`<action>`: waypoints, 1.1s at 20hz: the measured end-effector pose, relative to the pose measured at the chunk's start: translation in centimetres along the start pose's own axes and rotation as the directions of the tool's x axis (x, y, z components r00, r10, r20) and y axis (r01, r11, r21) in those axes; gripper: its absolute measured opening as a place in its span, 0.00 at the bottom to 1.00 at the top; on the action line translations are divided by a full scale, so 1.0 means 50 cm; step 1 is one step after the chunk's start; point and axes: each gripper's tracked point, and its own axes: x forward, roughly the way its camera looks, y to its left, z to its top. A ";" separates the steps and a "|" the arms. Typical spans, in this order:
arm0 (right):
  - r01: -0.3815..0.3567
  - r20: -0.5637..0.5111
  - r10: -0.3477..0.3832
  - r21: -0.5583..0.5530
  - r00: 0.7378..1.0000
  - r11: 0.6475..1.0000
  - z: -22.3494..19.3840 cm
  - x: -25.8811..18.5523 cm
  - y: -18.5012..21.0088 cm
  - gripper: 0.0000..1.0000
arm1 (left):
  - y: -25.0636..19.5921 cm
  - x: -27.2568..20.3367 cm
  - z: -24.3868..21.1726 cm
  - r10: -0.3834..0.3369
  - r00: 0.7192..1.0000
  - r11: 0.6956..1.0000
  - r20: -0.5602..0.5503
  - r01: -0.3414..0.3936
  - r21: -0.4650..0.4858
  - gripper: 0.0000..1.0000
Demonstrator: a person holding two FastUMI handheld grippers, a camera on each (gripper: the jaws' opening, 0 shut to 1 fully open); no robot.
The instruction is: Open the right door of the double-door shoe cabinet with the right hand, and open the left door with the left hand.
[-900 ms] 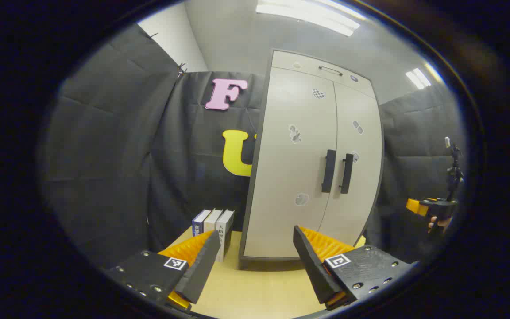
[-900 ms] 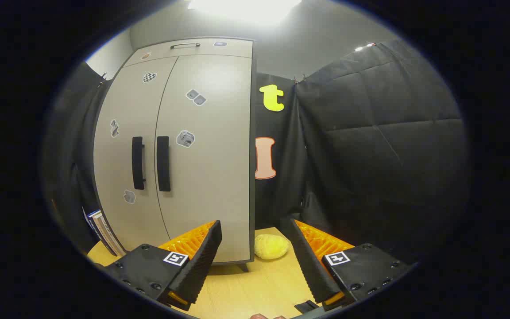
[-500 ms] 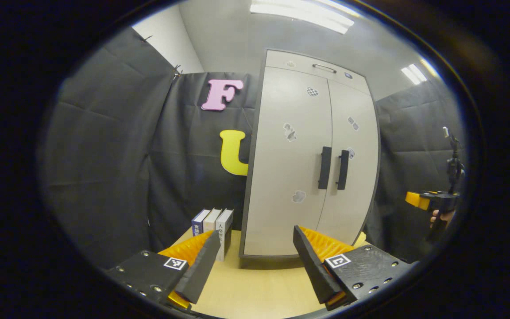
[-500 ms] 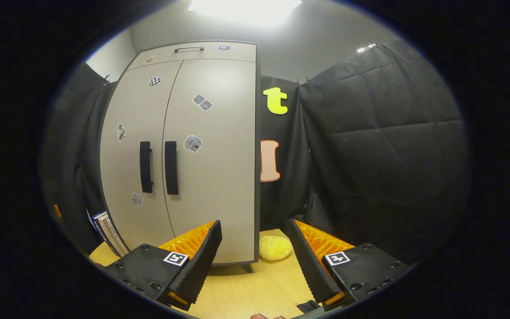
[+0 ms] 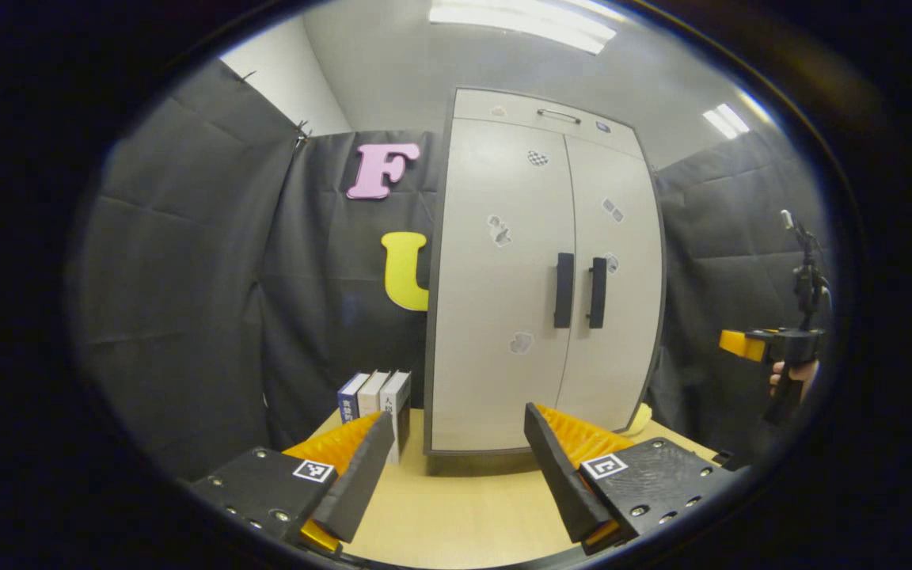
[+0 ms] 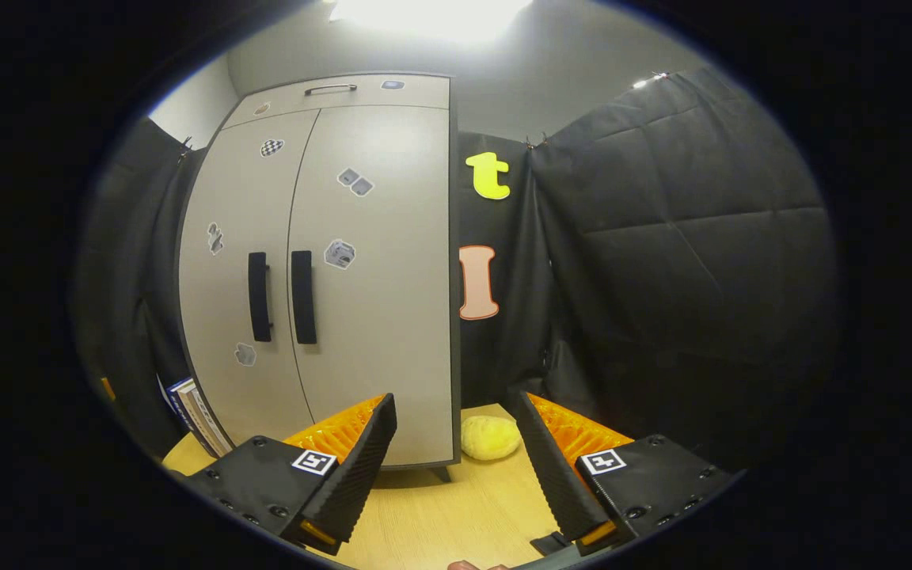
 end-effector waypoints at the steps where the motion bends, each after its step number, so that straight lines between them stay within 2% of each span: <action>1: -0.010 0.003 0.010 0.003 1.000 1.000 0.005 0.002 0.006 0.94 | -0.002 -0.002 -0.005 -0.001 1.000 1.000 -0.004 0.001 0.000 0.97; 2: -0.019 0.001 0.019 0.005 1.000 1.000 0.009 0.005 0.011 0.94 | -0.004 -0.005 -0.009 -0.002 1.000 1.000 -0.010 0.002 0.001 0.99; 3: -0.031 -0.005 0.031 0.005 1.000 1.000 0.015 0.009 0.018 0.96 | -0.007 -0.010 -0.013 -0.002 1.000 1.000 -0.013 0.002 0.001 0.97; 5: -0.053 -0.003 0.054 0.014 0.999 0.998 0.031 0.019 0.034 0.94 | -0.013 -0.015 -0.020 -0.007 1.000 1.000 -0.019 0.007 0.003 0.97; 8: -0.095 0.001 0.095 0.046 0.995 0.994 0.070 0.045 0.067 0.96 | -0.017 -0.017 -0.030 -0.008 1.000 1.000 -0.030 0.009 0.009 0.97; 9: -0.118 0.009 0.118 0.072 0.993 0.990 0.086 0.051 0.084 0.94 | -0.018 -0.017 -0.034 -0.010 0.999 1.000 -0.031 0.010 0.006 0.97; 14: -0.216 0.040 0.213 0.151 0.976 0.965 0.154 0.092 0.168 0.97 | -0.010 -0.013 -0.068 -0.004 0.998 1.000 -0.055 0.003 -0.022 0.97; 16: -0.254 0.061 0.248 0.148 0.967 0.956 0.182 0.113 0.203 0.98 | 0.003 -0.016 -0.079 0.010 0.998 1.000 -0.064 -0.011 -0.013 0.99; 22: -0.295 0.100 0.284 0.120 0.954 0.948 0.241 0.179 0.288 0.98 | 0.037 -0.025 -0.100 0.053 0.995 0.998 -0.085 -0.056 -0.031 0.97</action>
